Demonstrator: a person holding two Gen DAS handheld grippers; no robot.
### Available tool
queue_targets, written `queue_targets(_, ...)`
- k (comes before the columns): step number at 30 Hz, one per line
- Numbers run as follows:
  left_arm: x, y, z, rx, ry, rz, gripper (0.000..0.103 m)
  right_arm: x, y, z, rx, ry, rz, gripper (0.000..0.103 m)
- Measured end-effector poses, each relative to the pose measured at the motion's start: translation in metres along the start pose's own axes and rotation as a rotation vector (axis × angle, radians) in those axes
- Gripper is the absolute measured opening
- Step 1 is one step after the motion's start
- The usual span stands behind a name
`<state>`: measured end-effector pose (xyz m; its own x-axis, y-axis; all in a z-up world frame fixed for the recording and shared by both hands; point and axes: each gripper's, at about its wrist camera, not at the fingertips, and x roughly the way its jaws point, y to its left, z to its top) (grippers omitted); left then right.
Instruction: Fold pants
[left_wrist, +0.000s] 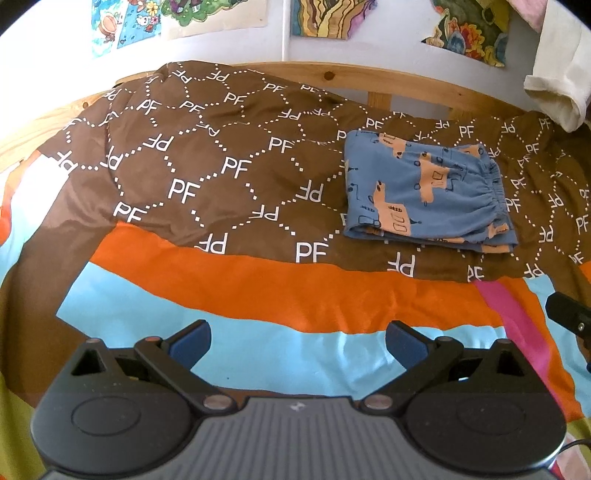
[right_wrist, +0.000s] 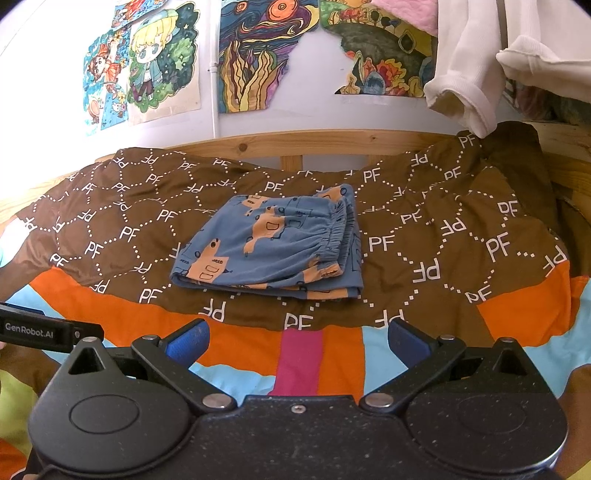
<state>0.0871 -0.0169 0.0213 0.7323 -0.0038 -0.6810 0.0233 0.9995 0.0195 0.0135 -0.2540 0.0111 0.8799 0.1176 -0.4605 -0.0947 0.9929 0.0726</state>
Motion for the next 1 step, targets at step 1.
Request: queue_targets(1, 0.0002, -0.0001, -0.0001, 0.0, 0.002, 0.0, 0.103, 0.0, 0.0001, -0.0002, 0.0, 0.001, 0.0, 0.102)
